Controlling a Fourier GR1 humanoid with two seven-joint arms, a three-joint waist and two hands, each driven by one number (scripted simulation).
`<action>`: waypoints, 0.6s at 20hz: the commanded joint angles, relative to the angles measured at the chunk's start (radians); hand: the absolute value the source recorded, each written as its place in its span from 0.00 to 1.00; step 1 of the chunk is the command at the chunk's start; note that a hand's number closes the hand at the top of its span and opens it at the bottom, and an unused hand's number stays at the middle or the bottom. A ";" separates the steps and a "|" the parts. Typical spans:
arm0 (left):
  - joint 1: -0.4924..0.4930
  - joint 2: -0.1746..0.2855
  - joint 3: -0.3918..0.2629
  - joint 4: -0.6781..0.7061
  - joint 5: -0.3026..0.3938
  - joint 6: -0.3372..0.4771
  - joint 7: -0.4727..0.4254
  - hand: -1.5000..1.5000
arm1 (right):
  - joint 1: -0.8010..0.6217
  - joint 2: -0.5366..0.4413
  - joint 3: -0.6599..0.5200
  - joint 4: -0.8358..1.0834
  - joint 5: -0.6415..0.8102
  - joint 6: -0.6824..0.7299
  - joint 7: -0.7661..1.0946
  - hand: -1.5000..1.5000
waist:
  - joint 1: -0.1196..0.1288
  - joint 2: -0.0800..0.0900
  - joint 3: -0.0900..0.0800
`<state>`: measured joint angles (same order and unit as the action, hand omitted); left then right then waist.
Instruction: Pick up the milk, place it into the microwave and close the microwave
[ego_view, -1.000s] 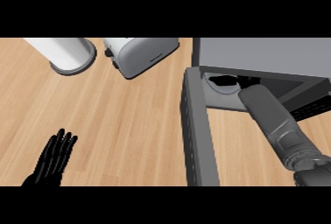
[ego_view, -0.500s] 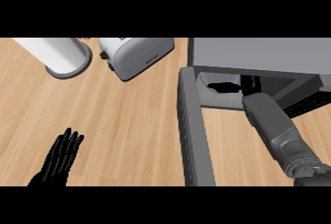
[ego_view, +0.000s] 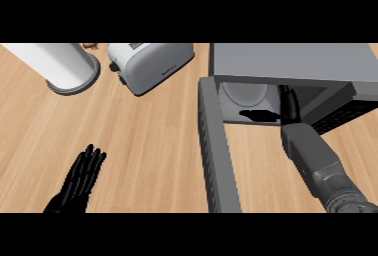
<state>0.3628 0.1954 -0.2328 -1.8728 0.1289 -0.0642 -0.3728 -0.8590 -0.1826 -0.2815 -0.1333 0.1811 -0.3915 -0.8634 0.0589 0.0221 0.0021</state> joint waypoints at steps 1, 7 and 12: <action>-0.009 -0.035 -0.049 0.039 -0.058 0.022 -0.019 0.00 | 0.089 0.002 -0.018 -0.002 -0.022 0.084 -0.096 0.00 | -0.021 -0.005 0.001; -0.040 -0.036 -0.026 0.025 -0.039 0.025 0.039 0.00 | 0.132 0.028 -0.015 -0.012 -0.038 0.253 -0.114 0.00 | -0.034 -0.012 0.000; -0.089 -0.040 -0.012 -0.021 -0.029 0.034 0.130 0.00 | 0.225 0.029 -0.016 -0.056 -0.061 0.325 -0.159 0.00 | -0.049 -0.018 -0.001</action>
<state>0.3137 0.1648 -0.2540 -1.8862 0.0950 -0.0378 -0.2939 -0.6939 -0.1435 -0.2885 -0.1714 0.1428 -0.1491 -0.9775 0.0235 0.0032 0.0001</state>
